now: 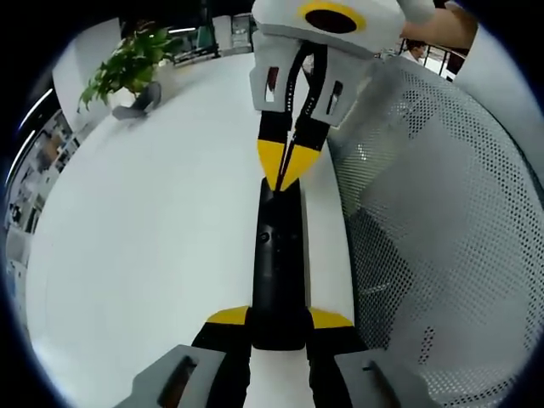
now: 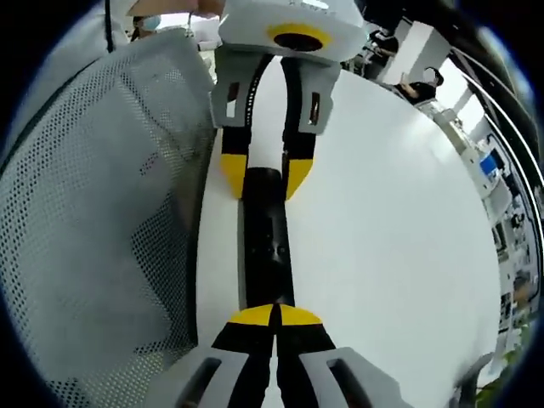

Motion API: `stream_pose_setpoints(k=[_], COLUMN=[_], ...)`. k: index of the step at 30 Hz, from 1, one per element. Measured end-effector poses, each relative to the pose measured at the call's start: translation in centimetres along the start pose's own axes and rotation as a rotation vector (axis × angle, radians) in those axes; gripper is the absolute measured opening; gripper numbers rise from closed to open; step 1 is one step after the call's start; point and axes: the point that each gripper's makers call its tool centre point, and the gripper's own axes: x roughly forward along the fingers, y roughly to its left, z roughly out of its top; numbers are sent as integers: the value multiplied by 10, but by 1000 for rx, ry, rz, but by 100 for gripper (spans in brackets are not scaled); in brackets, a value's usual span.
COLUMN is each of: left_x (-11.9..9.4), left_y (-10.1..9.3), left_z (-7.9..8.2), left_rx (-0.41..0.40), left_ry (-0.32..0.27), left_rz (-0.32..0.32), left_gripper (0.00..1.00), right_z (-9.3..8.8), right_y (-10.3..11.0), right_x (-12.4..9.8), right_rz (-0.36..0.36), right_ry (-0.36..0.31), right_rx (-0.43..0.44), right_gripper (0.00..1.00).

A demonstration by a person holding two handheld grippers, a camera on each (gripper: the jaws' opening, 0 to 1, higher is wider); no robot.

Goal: Press the specified remote control buttons in sequence, fully releasing each button before pressing the next.

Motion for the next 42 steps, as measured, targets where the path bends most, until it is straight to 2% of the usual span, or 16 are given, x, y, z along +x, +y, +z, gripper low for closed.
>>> stream_pose_setpoints(k=[2, 3, 9, 11, 21, 25, 27, 34, 38, 41, 42], left_x=[0, 0, 0, 0, 1, 1, 1, 0, 0, 0, 0], left_y=[0, 0, 0, 0, 0, 0, 0, 0, 0, 0, 0], left_z=[0, 0, -1, -1, -1, -1, -1, -1, -1, -1, -1], left_rx=[1, -1, 0, 0, 0, 2, 2, -5, -2, 1, 2], left_ry=[6, 7, 9, 6, 10, 11, 11, -8, -3, -1, -2], left_rz=[-1, -1, -7, -8, -7, -8, -8, -4, -4, -6, -6], left_gripper=[24, 24, 24, 24, 24, 24, 24, 24, 24, 24, 24], right_z=[2, 1, 12, 10, 11, 10, 9, 12, 11, 10, 13], right_y=[-1, -1, 5, 4, 4, 4, 4, 8, 7, 2, 4], right_x=[-2, -2, 3, 3, 5, 6, 5, 1, 1, 3, 2], right_rz=[12, 16, 38, 44, 101, 96, 88, 88, 78, 34, 47], right_ry=[-56, -62, -61, -29, 25, 34, 5, -181, -196, -165, -170], right_rx=[105, 115, 34, -21, -55, -60, -40, 99, 115, 52, 42], right_gripper=[0, 0, 0, 0, 0, 0, 0, 1, 2, 7, 6])
